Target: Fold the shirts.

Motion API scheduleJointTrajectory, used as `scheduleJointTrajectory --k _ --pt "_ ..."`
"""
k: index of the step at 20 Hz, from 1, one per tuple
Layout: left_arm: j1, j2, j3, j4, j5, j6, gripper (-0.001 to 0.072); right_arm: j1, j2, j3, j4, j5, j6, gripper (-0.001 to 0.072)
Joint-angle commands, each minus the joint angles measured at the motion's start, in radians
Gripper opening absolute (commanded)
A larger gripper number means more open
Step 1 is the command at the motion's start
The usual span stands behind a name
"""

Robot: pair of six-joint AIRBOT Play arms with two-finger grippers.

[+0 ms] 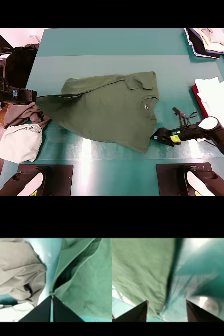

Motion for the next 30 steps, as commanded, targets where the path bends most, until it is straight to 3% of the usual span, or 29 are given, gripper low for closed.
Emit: scheduleJointTrajectory --k 1,2,5,6,9,12,17,20,24,25,26,27,30 --pt "0.004 0.001 0.001 -0.014 0.000 0.003 0.0022 0.145 0.001 -0.028 0.045 -0.149 0.051 0.0414" --pt "0.004 0.001 0.001 -0.014 -0.002 0.003 0.0022 0.182 0.001 -0.027 0.046 -0.194 0.054 0.0352" --pt "0.004 0.001 0.001 -0.015 -0.003 0.003 0.0022 0.250 0.002 -0.024 0.045 -0.289 0.056 0.0056" --pt "0.004 0.001 0.001 -0.019 -0.003 0.003 0.0022 0.259 0.002 -0.017 0.043 -0.300 0.056 0.0018" --pt "0.004 0.001 0.001 -0.041 -0.001 0.010 0.0022 0.243 0.002 0.043 0.027 -0.294 0.055 0.0015" --pt "0.004 0.001 0.001 -0.044 0.003 0.010 0.0022 0.154 0.002 0.165 -0.094 -0.201 0.056 0.0012" --pt "0.004 0.001 -0.150 -0.181 0.128 0.007 0.0022 -0.201 0.002 0.457 -0.372 0.029 0.043 0.0012" --pt "0.004 0.001 -0.309 -0.325 0.167 0.010 0.0022 -0.391 0.002 0.573 -0.348 0.114 -0.035 0.0012" --pt "0.004 0.001 -0.460 -0.509 0.149 0.068 0.0024 -0.404 0.002 0.603 -0.348 0.138 -0.042 0.0013" --pt "0.004 0.001 -0.470 -0.565 0.116 0.108 0.0134 -0.380 0.002 0.601 -0.348 0.138 -0.042 0.0014" --pt "0.004 0.001 -0.470 -0.615 0.087 0.134 0.0411 -0.348 0.001 0.602 -0.349 0.138 -0.042 0.0014" --pt "0.004 0.002 -0.470 -0.661 0.061 0.146 0.0607 -0.323 0.001 0.602 -0.349 0.137 -0.042 0.0014" --pt "0.004 0.002 -0.472 -0.678 0.031 0.188 0.0615 -0.257 0.001 0.602 -0.349 0.134 -0.041 0.0014"
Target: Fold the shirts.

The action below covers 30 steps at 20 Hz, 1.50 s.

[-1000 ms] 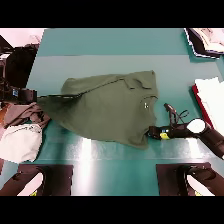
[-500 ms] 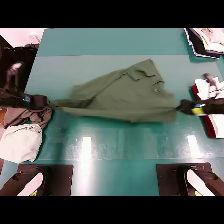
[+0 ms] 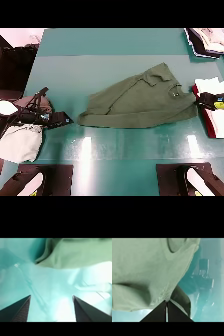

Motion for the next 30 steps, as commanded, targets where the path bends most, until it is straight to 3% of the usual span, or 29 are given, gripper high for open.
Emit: scheduleJointTrajectory --k 1,7,12,16,17,19,20,27,28,30 --pt "0.000 0.001 -0.016 -0.082 -0.042 0.064 0.0615 0.065 0.000 0.006 0.001 0.007 -0.004 0.0015" --pt "-0.001 -0.082 -0.016 -0.069 0.187 0.197 0.0615 0.141 0.000 0.006 0.001 0.008 -0.003 0.0015" --pt "-0.089 -0.264 -0.014 -0.172 0.210 0.320 0.0615 0.163 0.000 0.006 0.001 0.013 0.011 0.0015" --pt "-0.164 -0.331 -0.013 -0.173 0.220 0.311 0.0613 0.152 0.001 0.006 0.000 0.034 0.014 0.0015" --pt "-0.165 -0.330 -0.013 -0.181 0.218 0.309 0.0554 0.151 0.001 0.006 -0.008 0.039 0.014 0.0015" --pt "-0.164 -0.330 0.000 -0.185 0.216 0.311 0.0121 0.130 0.001 0.006 -0.009 0.064 0.014 0.0015" --pt "-0.164 -0.330 0.018 -0.180 0.211 0.311 0.0027 0.116 0.001 0.006 -0.008 0.078 0.014 0.0016" --pt "-0.164 -0.324 0.275 -0.083 0.037 0.303 0.0022 -0.060 0.001 -0.003 -0.091 0.193 0.013 0.0017" --pt "-0.164 -0.324 0.309 -0.069 0.021 0.288 0.0022 -0.085 0.000 -0.025 -0.104 0.185 0.013 0.0044" --pt "-0.164 -0.324 0.350 -0.068 -0.002 0.284 0.0022 -0.127 0.000 -0.101 -0.102 0.179 -0.013 0.0506"
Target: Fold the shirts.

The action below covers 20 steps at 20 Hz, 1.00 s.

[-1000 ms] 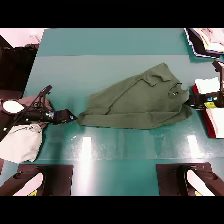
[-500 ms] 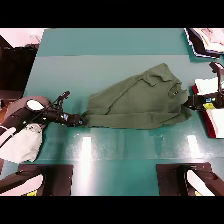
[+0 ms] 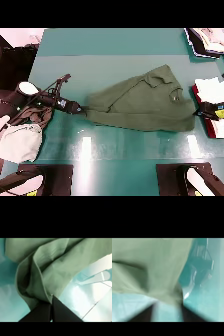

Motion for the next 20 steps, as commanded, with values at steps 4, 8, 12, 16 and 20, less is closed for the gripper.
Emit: scheduleJointTrajectory --k 4,8,12,16,20 --pt "-0.001 0.000 0.079 0.035 -0.092 -0.014 0.0022 -0.137 0.002 -0.234 -0.029 0.005 -0.070 0.0513" --pt "-0.001 0.000 0.079 0.035 -0.109 -0.014 0.0022 -0.221 0.002 -0.350 -0.028 -0.066 -0.092 0.0510" --pt "-0.001 0.000 0.079 0.034 -0.108 -0.014 0.0022 -0.282 -0.039 -0.395 0.132 -0.139 -0.161 0.0498" --pt "-0.001 0.000 0.079 0.033 -0.109 -0.014 0.0022 -0.280 -0.114 -0.393 0.206 -0.178 -0.186 0.0427" --pt "-0.001 0.000 0.079 0.033 -0.108 -0.014 0.0022 -0.282 -0.096 -0.393 0.197 -0.232 -0.186 0.0324"
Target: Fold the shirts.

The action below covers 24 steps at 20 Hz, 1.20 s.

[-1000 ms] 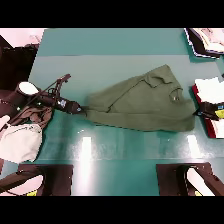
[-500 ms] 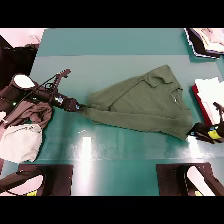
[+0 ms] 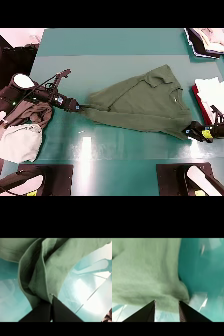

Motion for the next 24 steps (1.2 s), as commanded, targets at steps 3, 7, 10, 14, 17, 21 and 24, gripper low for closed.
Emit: scheduleJointTrajectory --k 3,7,10,14,17,21,24 --pt "0.000 0.001 0.001 0.000 0.000 0.000 0.0022 -0.003 0.026 -0.003 0.017 -0.046 -0.009 0.0287" --pt "0.000 0.001 0.001 0.000 -0.008 0.001 0.0022 -0.003 0.046 0.000 -0.018 -0.046 -0.009 0.0291" --pt "0.000 0.001 0.001 0.001 -0.008 0.001 0.0022 -0.004 -0.003 0.032 -0.060 0.016 -0.020 0.0331" --pt "0.000 0.000 0.001 0.001 -0.008 0.001 0.0023 -0.003 -0.064 0.111 -0.087 0.049 -0.020 0.0331" --pt "0.000 0.000 0.001 0.000 -0.006 0.001 0.0022 -0.003 -0.118 0.144 -0.134 0.089 -0.020 0.0331" --pt "0.000 0.000 0.001 0.000 -0.004 0.001 0.0022 0.027 -0.161 0.090 -0.129 0.068 -0.036 0.0331" --pt "0.000 0.000 0.001 0.000 -0.005 0.001 0.0022 0.045 -0.157 0.087 -0.129 0.044 -0.038 0.0313"
